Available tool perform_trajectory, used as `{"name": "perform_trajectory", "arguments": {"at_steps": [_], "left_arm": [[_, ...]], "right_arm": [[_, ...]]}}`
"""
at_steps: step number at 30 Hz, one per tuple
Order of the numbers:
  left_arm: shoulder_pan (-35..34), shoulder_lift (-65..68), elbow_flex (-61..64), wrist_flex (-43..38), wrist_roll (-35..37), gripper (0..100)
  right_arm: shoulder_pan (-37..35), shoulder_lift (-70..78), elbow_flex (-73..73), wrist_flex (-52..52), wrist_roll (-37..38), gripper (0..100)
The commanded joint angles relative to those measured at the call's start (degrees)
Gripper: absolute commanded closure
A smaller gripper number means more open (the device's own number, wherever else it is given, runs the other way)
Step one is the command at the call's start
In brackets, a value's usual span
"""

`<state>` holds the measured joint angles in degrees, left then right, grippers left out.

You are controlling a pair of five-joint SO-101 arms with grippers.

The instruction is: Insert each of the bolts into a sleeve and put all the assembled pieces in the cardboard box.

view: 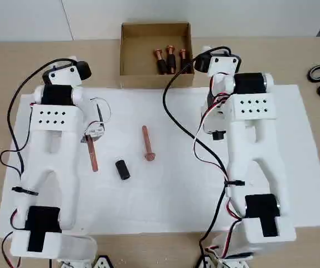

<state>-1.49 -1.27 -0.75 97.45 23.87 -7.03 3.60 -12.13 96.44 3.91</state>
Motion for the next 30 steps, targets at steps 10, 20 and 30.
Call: {"name": "perform_trajectory", "arguments": {"at_steps": [10,20,30], "left_arm": [[0.3,-0.4,-2.6,-0.6,-1.1,99],[5.2,-1.1,-4.2,-0.5,-1.1,99],[7.2,-1.1,-7.8,-0.5,-0.9,99]], "right_arm": [[-0.4,-3.6,-0.5,-0.6,0.4,99.4],[-0.4,-22.3,-0.3,-0.7,0.5,99.2],[-2.8,-50.6,23.6,-16.8,0.4,99.1]]}}
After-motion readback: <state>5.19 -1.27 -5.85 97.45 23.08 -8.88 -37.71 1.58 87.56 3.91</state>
